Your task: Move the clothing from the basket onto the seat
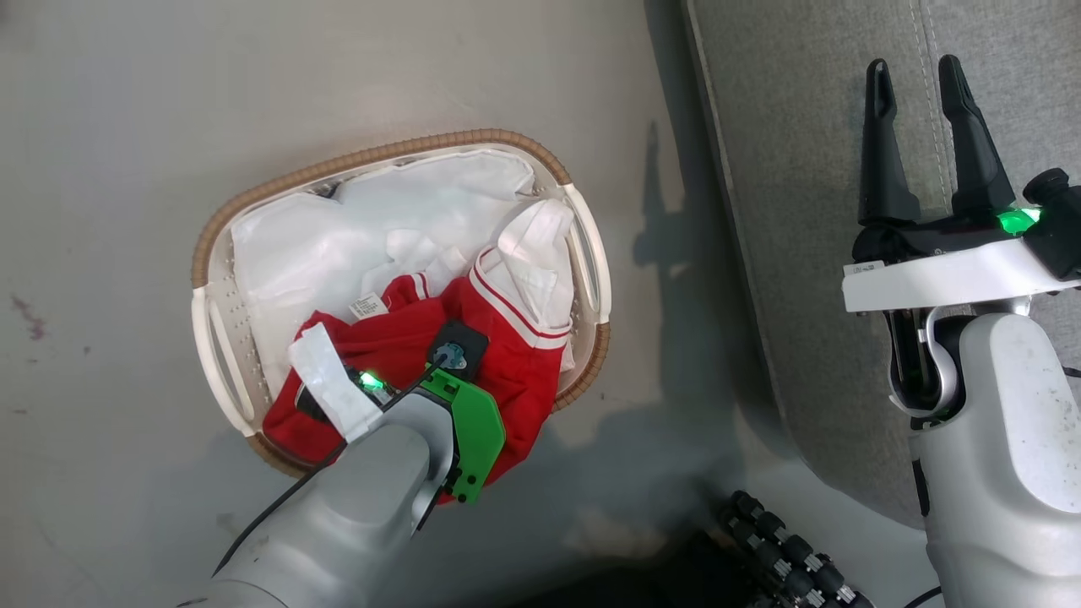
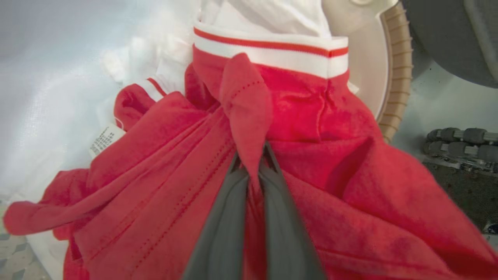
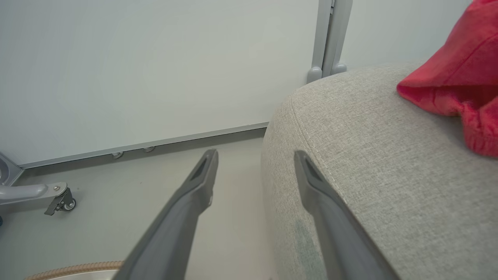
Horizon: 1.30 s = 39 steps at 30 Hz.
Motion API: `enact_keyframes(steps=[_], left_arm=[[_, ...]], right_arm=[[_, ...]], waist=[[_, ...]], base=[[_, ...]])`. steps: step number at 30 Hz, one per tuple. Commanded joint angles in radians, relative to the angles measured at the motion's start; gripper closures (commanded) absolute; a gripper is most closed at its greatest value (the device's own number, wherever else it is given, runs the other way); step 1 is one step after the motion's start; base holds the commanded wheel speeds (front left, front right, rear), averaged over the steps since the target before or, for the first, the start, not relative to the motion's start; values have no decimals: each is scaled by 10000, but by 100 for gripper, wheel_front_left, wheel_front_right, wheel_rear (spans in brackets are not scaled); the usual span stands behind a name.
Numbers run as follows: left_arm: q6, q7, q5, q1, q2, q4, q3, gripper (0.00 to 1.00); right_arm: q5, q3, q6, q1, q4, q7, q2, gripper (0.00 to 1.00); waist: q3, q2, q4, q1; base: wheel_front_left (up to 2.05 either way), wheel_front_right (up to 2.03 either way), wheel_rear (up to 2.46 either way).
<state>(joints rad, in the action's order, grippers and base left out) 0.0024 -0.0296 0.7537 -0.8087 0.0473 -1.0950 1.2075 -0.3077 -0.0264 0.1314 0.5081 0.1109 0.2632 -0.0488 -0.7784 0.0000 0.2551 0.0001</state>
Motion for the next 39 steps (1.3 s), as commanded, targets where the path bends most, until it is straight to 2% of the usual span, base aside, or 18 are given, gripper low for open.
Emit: enact_keyframes(steps=[1, 10, 21, 27, 39], left_arm=[[-59, -166, 155, -27, 58, 67, 15, 100], [-215, -1200, 620, 88, 51, 345, -147, 100], [-417, -2112, 967, 91, 46, 618, -232, 100], [-632, -2310, 593, -453, 82, 702, -196, 100], [-1002, -2365, -480, -2430, 891, 1490, -11, 100]], right_arm=[[158, -70, -14, -67, 67, 23, -32, 0], [767, -343, -14, -577, 432, 23, -33, 0], [1387, -545, -14, -1811, 976, 23, -37, 0], [1536, -445, -14, -2453, 1208, 23, -35, 0], [1679, 274, -14, -2993, 1480, 23, -35, 0]], waist=[[386, 0, -254, -1], [1948, 0, -916, -1], [4545, 0, -1599, -1], [5752, 0, -1839, -1], [7196, 0, -2037, -1]], base=[[0, 0, 0], [0, 0, 0], [0, 0, 0], [0, 0, 0], [0, 0, 0]])
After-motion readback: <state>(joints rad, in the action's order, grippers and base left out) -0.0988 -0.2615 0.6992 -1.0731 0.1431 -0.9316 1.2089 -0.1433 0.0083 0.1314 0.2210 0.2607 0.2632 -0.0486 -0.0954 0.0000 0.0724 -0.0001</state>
